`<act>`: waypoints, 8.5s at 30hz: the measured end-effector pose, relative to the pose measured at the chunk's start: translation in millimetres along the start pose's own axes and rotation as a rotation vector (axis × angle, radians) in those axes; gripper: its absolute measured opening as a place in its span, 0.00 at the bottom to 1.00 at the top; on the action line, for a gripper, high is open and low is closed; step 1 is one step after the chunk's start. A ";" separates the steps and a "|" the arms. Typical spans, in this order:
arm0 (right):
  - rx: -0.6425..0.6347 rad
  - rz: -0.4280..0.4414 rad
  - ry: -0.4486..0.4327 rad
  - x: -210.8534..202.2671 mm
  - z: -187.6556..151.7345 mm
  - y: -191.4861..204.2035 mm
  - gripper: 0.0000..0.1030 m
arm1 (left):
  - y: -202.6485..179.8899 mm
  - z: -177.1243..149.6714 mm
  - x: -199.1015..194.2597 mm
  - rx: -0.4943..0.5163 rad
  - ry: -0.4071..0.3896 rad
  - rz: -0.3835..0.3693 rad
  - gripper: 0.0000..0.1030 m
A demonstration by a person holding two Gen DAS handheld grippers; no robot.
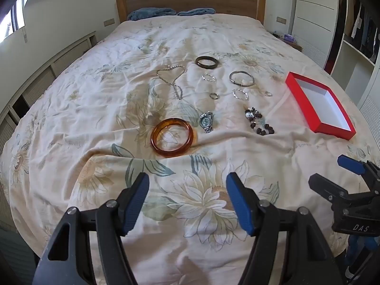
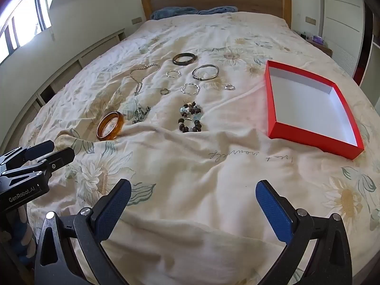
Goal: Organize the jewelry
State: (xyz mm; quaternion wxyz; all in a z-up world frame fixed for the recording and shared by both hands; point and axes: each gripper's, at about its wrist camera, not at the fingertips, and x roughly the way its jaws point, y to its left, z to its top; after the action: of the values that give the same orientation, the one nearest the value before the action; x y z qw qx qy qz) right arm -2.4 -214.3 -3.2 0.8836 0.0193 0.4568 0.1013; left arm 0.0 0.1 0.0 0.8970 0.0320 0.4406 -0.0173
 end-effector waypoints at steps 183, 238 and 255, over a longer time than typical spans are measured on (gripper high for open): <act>0.248 -0.089 0.035 15.7 48.9 -277.3 0.31 | -316.0 129.3 175.4 0.346 0.244 -0.233 0.18; 0.017 0.021 -0.454 -219.7 34.4 -16.8 0.55 | 55.1 87.9 -119.7 -0.084 -0.229 -0.038 0.30; 0.037 0.017 -0.266 -101.5 49.3 -24.8 0.55 | 27.5 60.7 7.9 0.002 -0.062 -0.117 0.30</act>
State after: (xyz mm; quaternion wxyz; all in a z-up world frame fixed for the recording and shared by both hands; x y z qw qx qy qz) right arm -15.4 -255.7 103.9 0.9350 0.0528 0.3372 0.0966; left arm 54.4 23.1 31.9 0.9075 0.0065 0.4139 -0.0711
